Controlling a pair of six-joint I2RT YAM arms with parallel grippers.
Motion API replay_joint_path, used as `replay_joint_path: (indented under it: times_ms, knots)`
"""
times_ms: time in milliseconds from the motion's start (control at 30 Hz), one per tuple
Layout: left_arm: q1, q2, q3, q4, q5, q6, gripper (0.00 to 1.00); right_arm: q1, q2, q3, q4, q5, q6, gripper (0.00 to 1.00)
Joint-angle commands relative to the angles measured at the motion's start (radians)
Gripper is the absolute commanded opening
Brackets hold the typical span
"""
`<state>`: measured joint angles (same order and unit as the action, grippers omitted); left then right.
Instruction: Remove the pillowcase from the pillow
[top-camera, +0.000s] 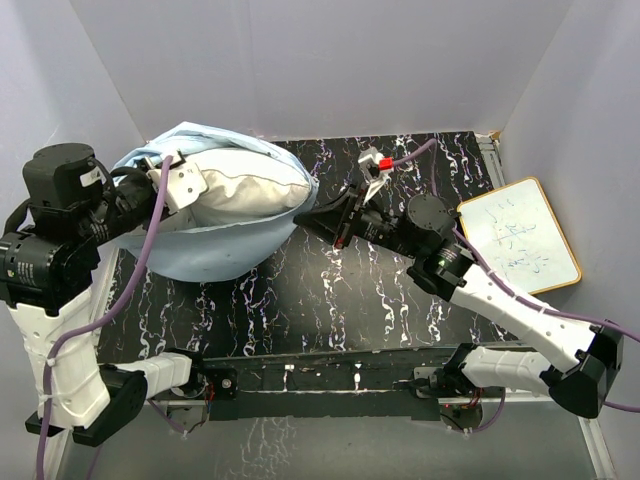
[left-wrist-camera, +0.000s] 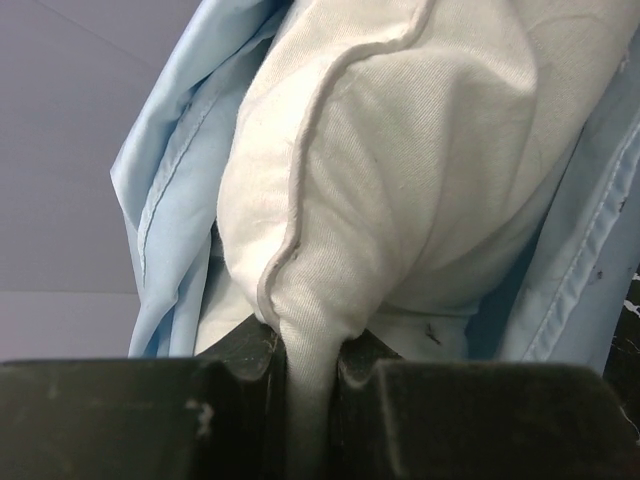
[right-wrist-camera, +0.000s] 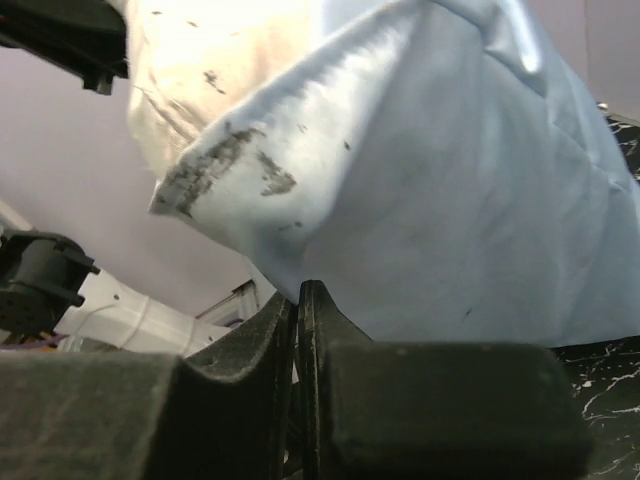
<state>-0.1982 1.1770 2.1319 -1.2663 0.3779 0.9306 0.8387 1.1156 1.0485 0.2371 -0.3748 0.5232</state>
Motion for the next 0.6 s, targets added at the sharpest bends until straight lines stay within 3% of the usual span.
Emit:
replay_joint_path:
  times_ms: [0, 167, 367, 567]
  knots:
    - [0.005, -0.017, 0.069, 0.071, 0.03, -0.002, 0.0, 0.006, -0.053, -0.032, 0.07, 0.142, 0.0, 0.08]
    - [0.008, -0.022, 0.07, 0.072, 0.032, 0.002, 0.0, 0.006, -0.056, -0.041, 0.065, 0.145, 0.011, 0.08]
    - [0.014, -0.015, 0.116, 0.073, 0.05, -0.01, 0.0, -0.026, -0.058, -0.089, -0.026, 0.296, 0.062, 0.08]
    - [0.025, -0.027, 0.148, 0.067, 0.068, -0.005, 0.0, -0.124, 0.006, -0.151, -0.034, 0.195, 0.13, 0.08]
